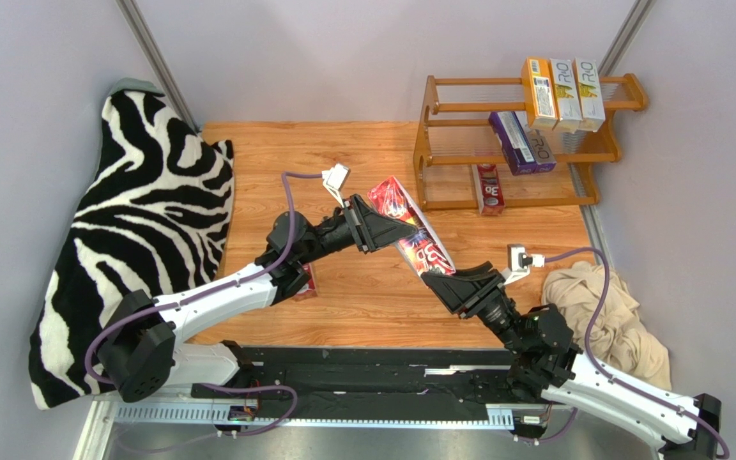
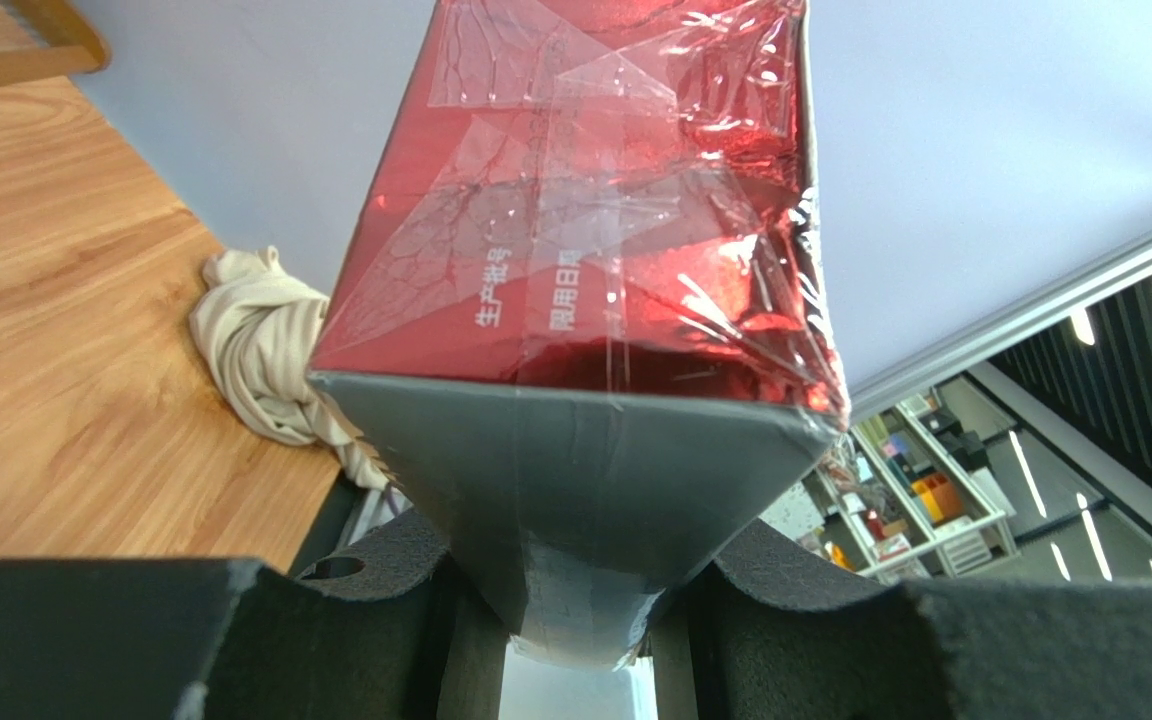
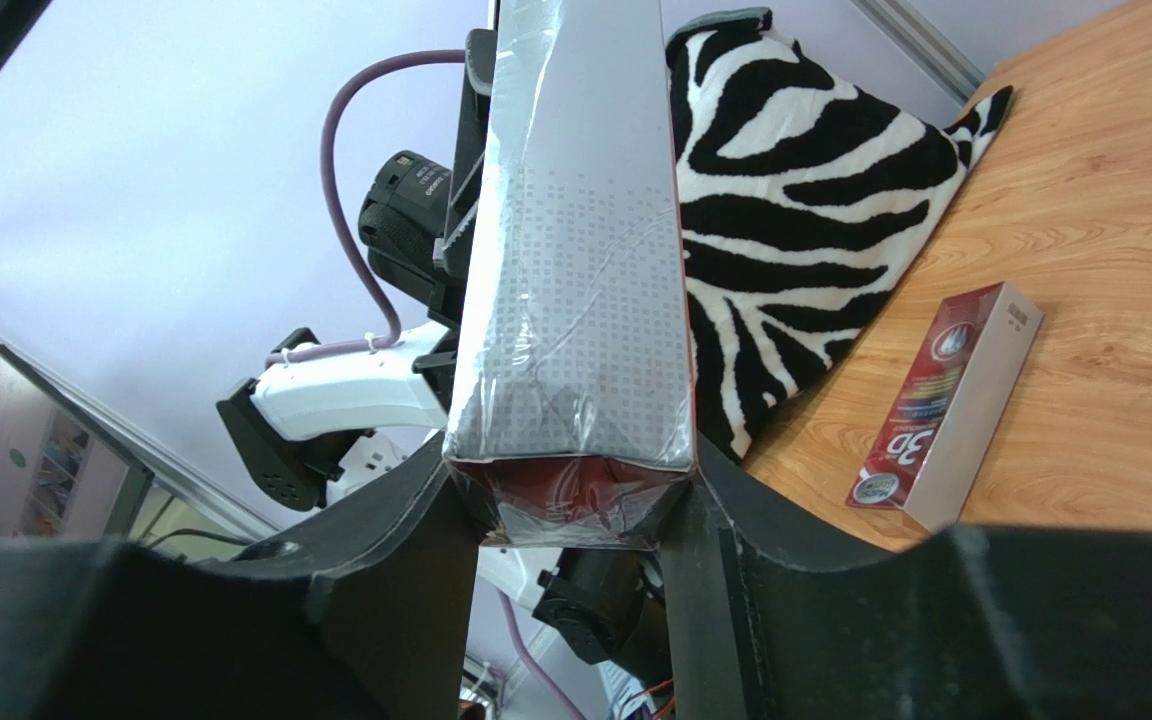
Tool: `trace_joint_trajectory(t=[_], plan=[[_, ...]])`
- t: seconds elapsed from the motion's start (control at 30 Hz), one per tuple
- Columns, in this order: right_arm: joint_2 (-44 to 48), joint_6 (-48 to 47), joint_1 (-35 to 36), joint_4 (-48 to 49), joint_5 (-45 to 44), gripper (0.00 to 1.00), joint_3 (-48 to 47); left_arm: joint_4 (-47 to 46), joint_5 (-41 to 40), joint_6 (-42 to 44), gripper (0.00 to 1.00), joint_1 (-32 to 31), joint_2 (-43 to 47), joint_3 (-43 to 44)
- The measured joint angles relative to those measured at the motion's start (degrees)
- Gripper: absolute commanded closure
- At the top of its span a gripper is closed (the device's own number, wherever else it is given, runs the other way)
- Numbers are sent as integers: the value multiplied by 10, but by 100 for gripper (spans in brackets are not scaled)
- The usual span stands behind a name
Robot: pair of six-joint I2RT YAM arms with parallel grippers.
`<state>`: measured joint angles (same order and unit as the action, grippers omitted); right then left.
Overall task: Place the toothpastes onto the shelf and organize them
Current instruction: Pick up the toothpaste from the center of the board.
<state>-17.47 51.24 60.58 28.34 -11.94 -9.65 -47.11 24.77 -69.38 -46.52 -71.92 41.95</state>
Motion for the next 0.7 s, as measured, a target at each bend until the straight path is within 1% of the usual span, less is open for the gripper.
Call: trace_joint_trajectory(t=[0.03, 0.07, 0.13, 0.17, 0.23, 0.27, 0.37, 0.5, 0.6, 0.7], plan=[[6, 0, 0, -4, 0, 63, 0, -2, 0, 0, 59, -1, 0, 0], [12, 0, 0, -8, 0, 65, 0, -3, 0, 0, 54, -3, 0, 0], [32, 0, 1, -22, 0, 66, 3, -5, 0, 1, 46, -5, 0, -1], [39, 0, 2, -26, 0, 67, 4, -7, 1, 1, 38, -6, 0, -2], [56, 0, 1, -36, -7, 68, 4, -12, 5, 3, 29, -6, 0, -5], [64, 0, 1, -44, -13, 69, 4, -14, 8, 2, 19, -6, 0, -6], [73, 2, 1, -60, -21, 72, 6, -16, 17, 10, 14, -6, 0, -7], [80, 11, 1, -82, -30, 73, 7, 16, 29, 33, 13, -6, 4, -7], [84, 19, 1, -93, -35, 75, 7, 77, 33, 70, 12, -6, 24, -7], [90, 27, 1, -103, -40, 76, 7, 167, 32, 119, 12, -6, 59, -7]])
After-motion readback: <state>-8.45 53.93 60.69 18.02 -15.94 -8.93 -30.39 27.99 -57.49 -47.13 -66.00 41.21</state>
